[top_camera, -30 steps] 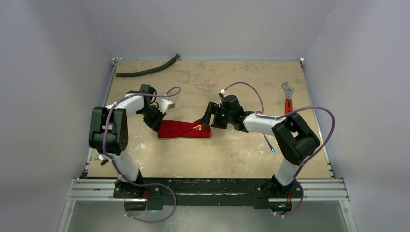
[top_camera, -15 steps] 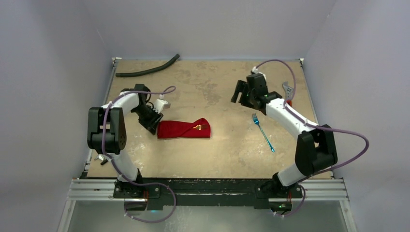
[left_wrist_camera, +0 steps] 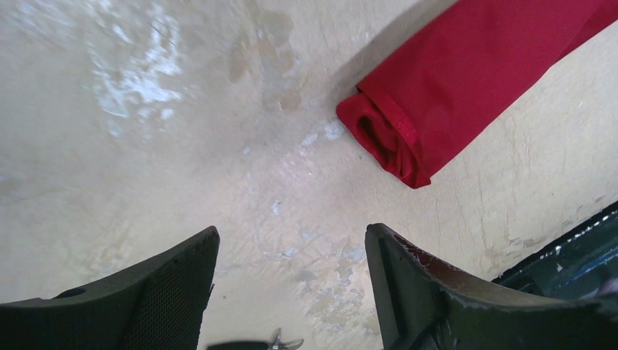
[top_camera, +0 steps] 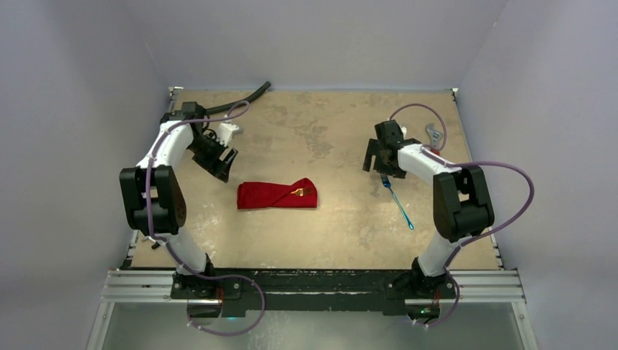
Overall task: Fold the napkin into a case and place the utensils inside
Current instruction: Pick up the fork from the center of the board.
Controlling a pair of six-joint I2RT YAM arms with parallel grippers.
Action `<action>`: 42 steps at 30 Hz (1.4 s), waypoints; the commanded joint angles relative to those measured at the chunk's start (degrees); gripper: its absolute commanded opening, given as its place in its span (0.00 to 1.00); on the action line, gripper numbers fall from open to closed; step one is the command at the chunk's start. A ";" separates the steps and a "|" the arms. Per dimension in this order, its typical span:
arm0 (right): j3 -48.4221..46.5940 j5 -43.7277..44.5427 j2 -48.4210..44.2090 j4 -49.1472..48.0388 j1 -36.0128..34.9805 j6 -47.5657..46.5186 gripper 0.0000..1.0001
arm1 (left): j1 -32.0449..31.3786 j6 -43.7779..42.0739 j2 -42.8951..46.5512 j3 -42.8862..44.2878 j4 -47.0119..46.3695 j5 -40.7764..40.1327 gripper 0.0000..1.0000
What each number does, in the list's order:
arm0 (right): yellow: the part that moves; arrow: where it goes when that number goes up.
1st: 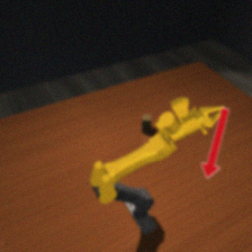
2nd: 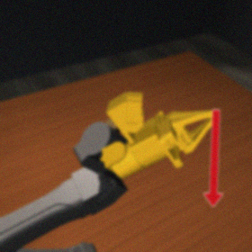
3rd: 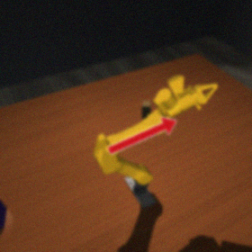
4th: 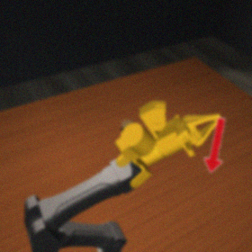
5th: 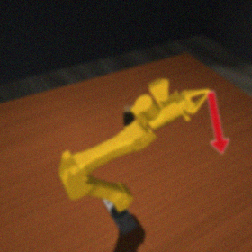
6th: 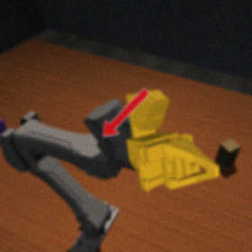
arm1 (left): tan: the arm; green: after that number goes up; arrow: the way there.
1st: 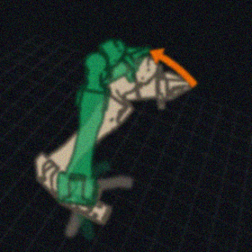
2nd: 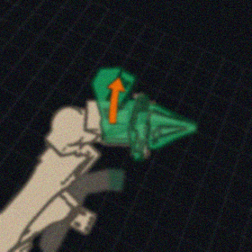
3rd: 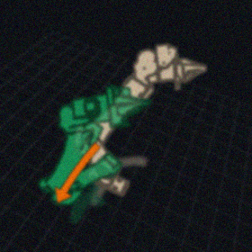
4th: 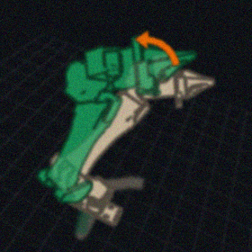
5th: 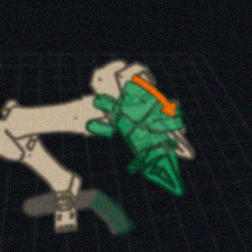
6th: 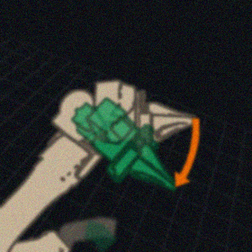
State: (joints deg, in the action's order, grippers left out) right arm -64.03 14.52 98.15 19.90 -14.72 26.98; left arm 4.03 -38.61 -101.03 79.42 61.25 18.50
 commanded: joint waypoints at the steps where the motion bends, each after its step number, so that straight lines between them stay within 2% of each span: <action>1: 1.80 2.26 0.23 0.95 0.59 -1.79 0.89 | 0.54 1.39 0.17 6.71 1.62 4.39 0.73; 8: 3.23 -0.17 2.70 -0.02 2.49 -1.75 0.71 | 0.52 4.15 0.34 12.97 2.45 8.13 0.73; 12: 3.30 -2.92 3.48 -0.68 2.58 -1.17 0.59 | 0.54 5.34 1.33 13.74 2.03 9.38 0.73; 17: 3.82 -8.69 3.33 -2.32 3.04 1.30 0.48 | 0.41 6.65 1.95 13.92 1.42 11.03 0.73; 20: 3.18 -11.73 3.98 -3.46 4.32 4.05 0.33 | 0.38 6.87 2.19 13.79 1.50 11.33 0.73; 27: -1.48 -17.18 6.28 -6.39 6.63 11.33 0.11 | 0.32 7.53 3.25 12.42 0.44 11.52 0.73; 31: -4.62 -19.41 7.15 -6.87 7.50 15.83 0.08 | -0.57 7.75 2.99 11.67 0.14 11.44 0.73; 33: -4.70 -21.32 7.06 -8.26 8.19 18.07 0.02 | -1.84 8.39 3.14 11.28 -0.15 10.99 0.73; 35: -4.89 -23.19 6.98 -9.74 8.39 19.42 0.00 | -3.48 9.79 3.60 11.24 -1.09 10.37 0.73; 39: -5.39 -27.55 5.58 -14.02 8.38 21.47 0.00 | -11.31 14.26 5.08 11.56 -4.29 8.40 0.73; 42: -4.49 -31.68 0.46 -19.00 8.31 24.53 0.00 | -13.84 18.72 5.00 12.84 -6.07 14.94 0.76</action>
State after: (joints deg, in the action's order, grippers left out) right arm -67.20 -10.20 105.91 8.23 -6.46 46.17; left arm -6.46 -26.37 -99.44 90.96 58.85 27.11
